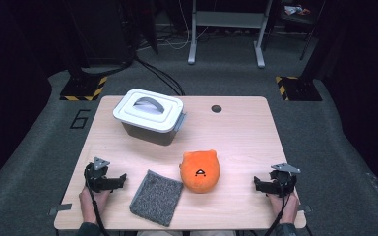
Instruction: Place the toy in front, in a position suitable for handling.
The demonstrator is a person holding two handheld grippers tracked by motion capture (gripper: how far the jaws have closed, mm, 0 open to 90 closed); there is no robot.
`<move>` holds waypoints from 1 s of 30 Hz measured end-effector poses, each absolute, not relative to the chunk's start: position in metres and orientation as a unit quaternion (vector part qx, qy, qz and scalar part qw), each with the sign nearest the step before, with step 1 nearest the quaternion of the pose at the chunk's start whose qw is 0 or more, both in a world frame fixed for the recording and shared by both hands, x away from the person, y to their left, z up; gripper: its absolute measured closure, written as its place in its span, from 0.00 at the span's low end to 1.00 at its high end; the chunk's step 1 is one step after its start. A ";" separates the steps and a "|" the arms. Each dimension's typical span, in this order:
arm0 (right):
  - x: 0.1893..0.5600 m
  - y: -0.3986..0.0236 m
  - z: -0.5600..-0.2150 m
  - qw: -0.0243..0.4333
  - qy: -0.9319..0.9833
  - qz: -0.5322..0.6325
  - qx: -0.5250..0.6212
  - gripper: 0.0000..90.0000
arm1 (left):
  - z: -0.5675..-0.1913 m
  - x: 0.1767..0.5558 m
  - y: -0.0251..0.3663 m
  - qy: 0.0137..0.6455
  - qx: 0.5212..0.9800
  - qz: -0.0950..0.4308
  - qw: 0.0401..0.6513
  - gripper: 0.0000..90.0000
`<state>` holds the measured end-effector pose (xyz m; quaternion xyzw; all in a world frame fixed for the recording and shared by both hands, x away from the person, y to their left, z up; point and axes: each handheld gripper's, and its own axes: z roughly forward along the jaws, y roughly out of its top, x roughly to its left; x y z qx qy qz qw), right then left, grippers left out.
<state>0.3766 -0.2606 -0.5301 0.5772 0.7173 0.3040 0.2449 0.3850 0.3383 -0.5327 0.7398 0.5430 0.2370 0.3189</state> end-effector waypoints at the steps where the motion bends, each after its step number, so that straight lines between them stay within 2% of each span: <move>1: 0.377 -0.261 -0.530 0.245 0.717 0.304 0.577 0.00 | -0.533 0.385 0.338 0.543 0.740 0.237 0.319 0.00; 19: 0.378 -0.260 -0.529 0.242 0.717 0.299 0.581 0.00 | -0.533 0.385 0.338 0.544 0.739 0.237 0.320 0.00; 30: 0.377 -0.258 -0.523 0.226 0.710 0.295 0.598 0.00 | -0.533 0.385 0.338 0.544 0.739 0.237 0.319 0.00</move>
